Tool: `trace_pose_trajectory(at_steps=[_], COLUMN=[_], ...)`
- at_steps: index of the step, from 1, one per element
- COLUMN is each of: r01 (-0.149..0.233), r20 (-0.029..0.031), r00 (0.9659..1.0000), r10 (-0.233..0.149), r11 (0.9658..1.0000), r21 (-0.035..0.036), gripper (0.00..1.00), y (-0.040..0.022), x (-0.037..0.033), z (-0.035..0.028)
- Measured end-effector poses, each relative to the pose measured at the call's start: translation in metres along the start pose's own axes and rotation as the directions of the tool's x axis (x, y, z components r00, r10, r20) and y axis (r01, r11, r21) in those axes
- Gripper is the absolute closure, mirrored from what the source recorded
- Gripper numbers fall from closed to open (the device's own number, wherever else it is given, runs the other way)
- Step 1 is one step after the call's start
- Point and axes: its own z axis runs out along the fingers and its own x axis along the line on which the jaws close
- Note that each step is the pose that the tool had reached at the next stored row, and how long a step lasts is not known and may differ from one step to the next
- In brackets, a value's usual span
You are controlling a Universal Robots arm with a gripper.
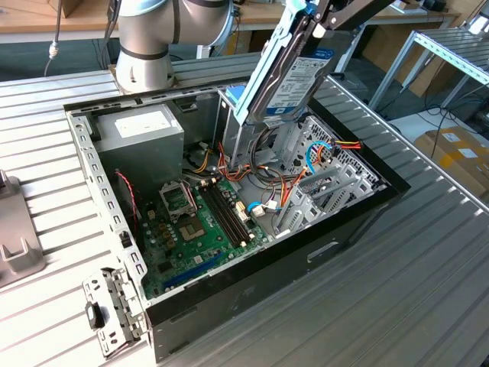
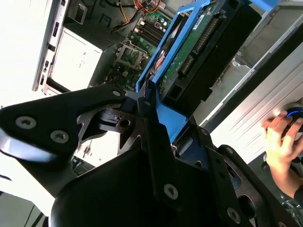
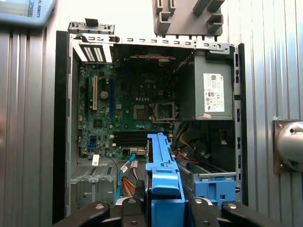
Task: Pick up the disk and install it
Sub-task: 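Pick up the disk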
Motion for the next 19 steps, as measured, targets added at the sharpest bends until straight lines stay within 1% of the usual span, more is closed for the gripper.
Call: trace_pose_trajectory(at_steps=[6, 19], r01=[0.000, 0.000], r20=[0.0001, -0.0001], r00=[1.0000, 1.0000], r10=[0.000, 0.000], r11=[1.0000, 1.0000], r21=[0.0000, 0.0000], gripper=[0.63, 0.63], y=[-0.0013, -0.0027], x=[0.0057, 0.0140], z=[-0.0006, -0.0015])
